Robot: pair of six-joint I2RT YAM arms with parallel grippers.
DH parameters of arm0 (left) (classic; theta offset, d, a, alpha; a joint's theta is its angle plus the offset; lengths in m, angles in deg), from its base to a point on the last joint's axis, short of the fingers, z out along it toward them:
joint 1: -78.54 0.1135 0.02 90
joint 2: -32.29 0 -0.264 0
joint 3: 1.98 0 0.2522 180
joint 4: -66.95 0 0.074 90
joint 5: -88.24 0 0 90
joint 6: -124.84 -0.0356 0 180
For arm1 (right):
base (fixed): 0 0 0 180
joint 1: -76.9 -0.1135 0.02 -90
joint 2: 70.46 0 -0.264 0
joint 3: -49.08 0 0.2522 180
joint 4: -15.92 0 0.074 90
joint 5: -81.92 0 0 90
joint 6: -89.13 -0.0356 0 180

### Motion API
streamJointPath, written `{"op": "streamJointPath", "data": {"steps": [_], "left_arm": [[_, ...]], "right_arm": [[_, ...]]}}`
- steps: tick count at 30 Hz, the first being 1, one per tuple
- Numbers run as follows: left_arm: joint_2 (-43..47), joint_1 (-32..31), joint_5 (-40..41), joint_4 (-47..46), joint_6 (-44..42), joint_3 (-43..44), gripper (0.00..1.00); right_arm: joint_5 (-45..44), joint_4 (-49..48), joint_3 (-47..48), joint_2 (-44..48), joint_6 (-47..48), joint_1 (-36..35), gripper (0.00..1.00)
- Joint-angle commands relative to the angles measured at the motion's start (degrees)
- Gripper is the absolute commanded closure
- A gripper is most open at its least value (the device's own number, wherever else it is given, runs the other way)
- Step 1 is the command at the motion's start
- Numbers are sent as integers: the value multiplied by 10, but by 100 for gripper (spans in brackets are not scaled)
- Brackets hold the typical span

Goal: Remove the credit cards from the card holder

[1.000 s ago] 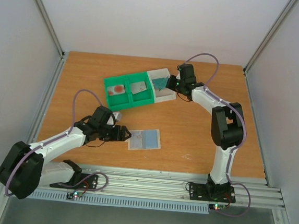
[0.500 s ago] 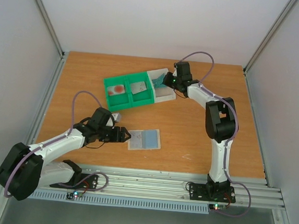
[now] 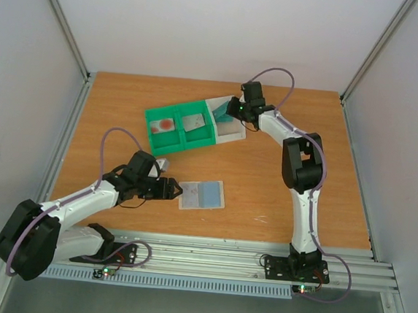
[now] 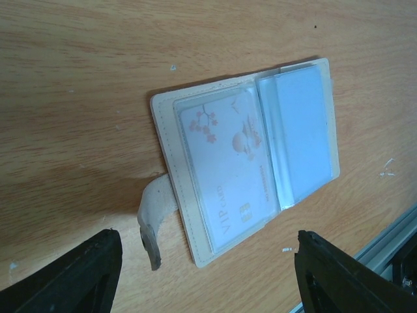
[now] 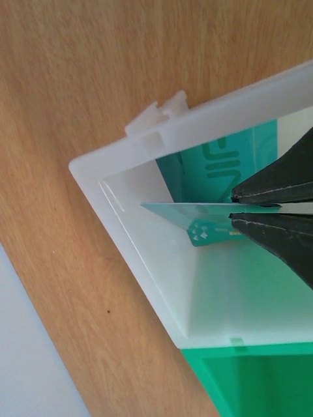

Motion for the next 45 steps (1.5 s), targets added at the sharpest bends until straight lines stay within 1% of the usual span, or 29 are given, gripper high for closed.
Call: {"op": "streamJointPath", "data": {"steps": [1,7,11,15,21,23,26,28,30,32,36,41,45], "left_arm": [[13,0,8,-17,-1,3,27],[32,0,10,0,8,8,27],[43,0,13,8,15,13,27],[47,0,18,38,8,25,27],[58,0,-6,47,22,27,26],[56,0,-9,64,23,40,27],[64,0,-14,91,25,57,27],[75,0,-25,76,40,52,27],[75,0,-45,55,59,48,31],[64,0,-68,32,70,44,34],[40,0,-80,8,89,49,36],[18,0,-104,-41,118,49,36],[-13,0,-111,-61,121,49,35]], "right_arm": [[-21,52,42,-26,23,4,93],[-32,88,69,-25,38,3,86],[-24,116,83,-10,48,3,76],[-26,146,86,15,71,4,72],[-1,200,73,66,60,4,70],[9,207,44,92,25,3,69],[38,206,-21,136,5,2,68],[60,208,-57,164,2,1,68],[80,209,-92,194,1,0,67],[98,207,-128,221,-1,-4,67],[123,199,-204,279,-4,-22,68],[148,195,-282,323,-7,-59,68],[161,170,-341,344,-17,-95,68]]}}
